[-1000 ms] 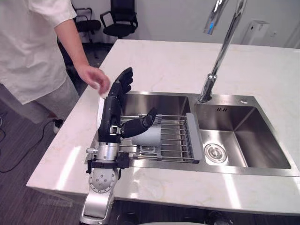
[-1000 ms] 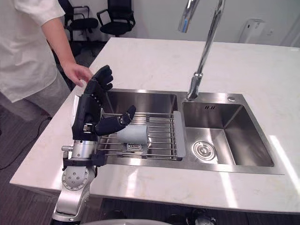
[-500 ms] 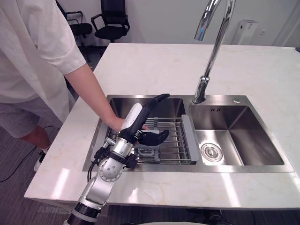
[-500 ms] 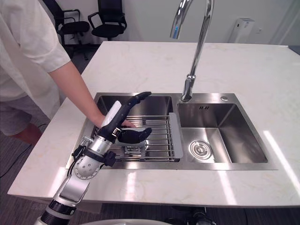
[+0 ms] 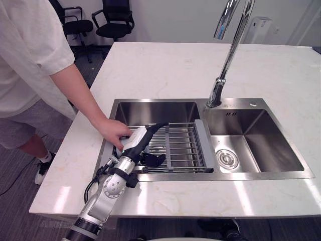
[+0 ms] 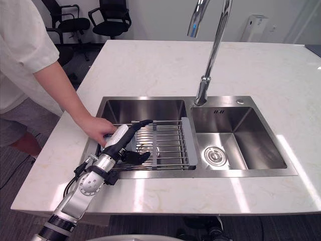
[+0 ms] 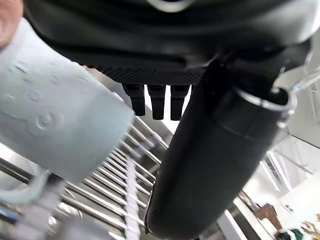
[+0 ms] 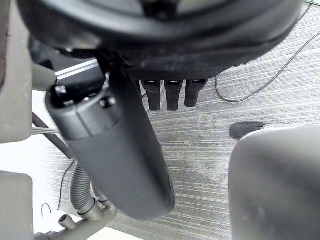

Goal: Walk over to the sink, pick up the cup, carry it to the dishwasher, place the cup inside the dishwasher, then close the dishwasher door

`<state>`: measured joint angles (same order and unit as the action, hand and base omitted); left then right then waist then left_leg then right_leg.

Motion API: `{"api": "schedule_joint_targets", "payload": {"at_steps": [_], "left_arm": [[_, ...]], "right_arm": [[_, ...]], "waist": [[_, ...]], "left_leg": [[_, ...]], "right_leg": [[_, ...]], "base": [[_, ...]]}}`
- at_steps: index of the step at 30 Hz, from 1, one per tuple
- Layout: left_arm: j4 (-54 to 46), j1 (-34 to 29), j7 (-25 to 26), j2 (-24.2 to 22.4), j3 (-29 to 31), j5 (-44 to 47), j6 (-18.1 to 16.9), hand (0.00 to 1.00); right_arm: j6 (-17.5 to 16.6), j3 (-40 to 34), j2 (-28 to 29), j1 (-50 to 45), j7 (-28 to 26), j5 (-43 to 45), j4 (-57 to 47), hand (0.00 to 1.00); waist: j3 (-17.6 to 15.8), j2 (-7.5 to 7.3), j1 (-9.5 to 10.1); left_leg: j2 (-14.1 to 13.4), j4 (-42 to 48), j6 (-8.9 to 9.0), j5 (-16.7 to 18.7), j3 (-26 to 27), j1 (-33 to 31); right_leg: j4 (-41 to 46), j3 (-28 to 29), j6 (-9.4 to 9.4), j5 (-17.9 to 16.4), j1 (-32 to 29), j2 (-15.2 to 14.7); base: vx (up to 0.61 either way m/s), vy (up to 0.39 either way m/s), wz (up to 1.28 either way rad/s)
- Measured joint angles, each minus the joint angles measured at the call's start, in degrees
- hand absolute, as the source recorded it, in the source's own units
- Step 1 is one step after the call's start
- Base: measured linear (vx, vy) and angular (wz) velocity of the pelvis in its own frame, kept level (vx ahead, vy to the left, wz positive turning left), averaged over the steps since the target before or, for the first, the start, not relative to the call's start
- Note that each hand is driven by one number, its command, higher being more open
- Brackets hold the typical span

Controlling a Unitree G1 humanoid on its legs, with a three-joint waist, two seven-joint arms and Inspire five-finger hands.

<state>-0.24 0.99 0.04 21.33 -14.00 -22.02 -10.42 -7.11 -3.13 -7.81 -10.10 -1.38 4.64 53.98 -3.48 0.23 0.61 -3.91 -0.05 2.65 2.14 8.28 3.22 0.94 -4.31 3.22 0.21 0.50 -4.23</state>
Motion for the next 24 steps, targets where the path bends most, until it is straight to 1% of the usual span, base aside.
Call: {"api": "schedule_joint_targets", "payload": {"at_steps": [4,7,11,17,24], "left_arm": [[0.5,-0.1,1.2,-0.1,2.2,0.0,0.2,0.90],[0.5,-0.8,2.1,-0.1,2.5,0.0,0.2,0.90],[0.5,-2.4,2.2,-0.6,2.5,-0.6,0.2,0.90],[0.4,-2.5,2.2,-1.0,3.0,-0.7,0.2,0.90],[-1.9,-3.2,2.7,-1.3,5.5,-0.6,0.2,0.90]], "right_arm": [[0.0,0.0,0.0,0.1,0.1,-0.4,0.1,0.90],[0.0,0.0,0.0,0.2,0.1,-0.5,0.1,0.90],[0.0,0.0,0.0,0.1,0.3,-0.5,0.1,0.90],[0.0,-0.1,0.0,0.1,0.3,-0.6,0.3,0.90],[0.0,-0.1,0.0,0.4,0.3,-2.0,1.0,0.90]], "waist": [[0.0,-0.07,0.01],[0.0,-0.08,-0.02],[-0.1,-0.19,-0.04],[-0.1,-0.22,-0.04],[-0.1,-0.22,0.03]], "left_leg": [[0.1,-0.2,-0.06,0.0,-0.3,0.3],[0.2,-0.2,-0.12,0.1,-0.4,0.5],[0.3,-0.2,-0.15,0.1,-0.4,0.7],[0.3,-0.5,-0.15,0.1,-0.8,1.0],[0.4,-0.9,-0.17,0.0,-0.8,1.3]], "right_leg": [[-0.2,-0.1,-0.02,0.0,0.4,0.0],[-0.2,-0.2,-0.04,0.0,0.6,-0.2],[-0.3,-0.2,-0.04,0.0,0.7,-0.3],[-1.0,-0.6,0.08,0.1,1.3,-0.3],[-1.2,-0.7,0.09,0.1,1.8,-0.3]], "base": [[0.01,0.001,0.00],[-0.02,0.004,0.01],[-0.03,0.003,0.00],[0.00,-0.001,0.01],[0.00,0.000,0.00]]}}
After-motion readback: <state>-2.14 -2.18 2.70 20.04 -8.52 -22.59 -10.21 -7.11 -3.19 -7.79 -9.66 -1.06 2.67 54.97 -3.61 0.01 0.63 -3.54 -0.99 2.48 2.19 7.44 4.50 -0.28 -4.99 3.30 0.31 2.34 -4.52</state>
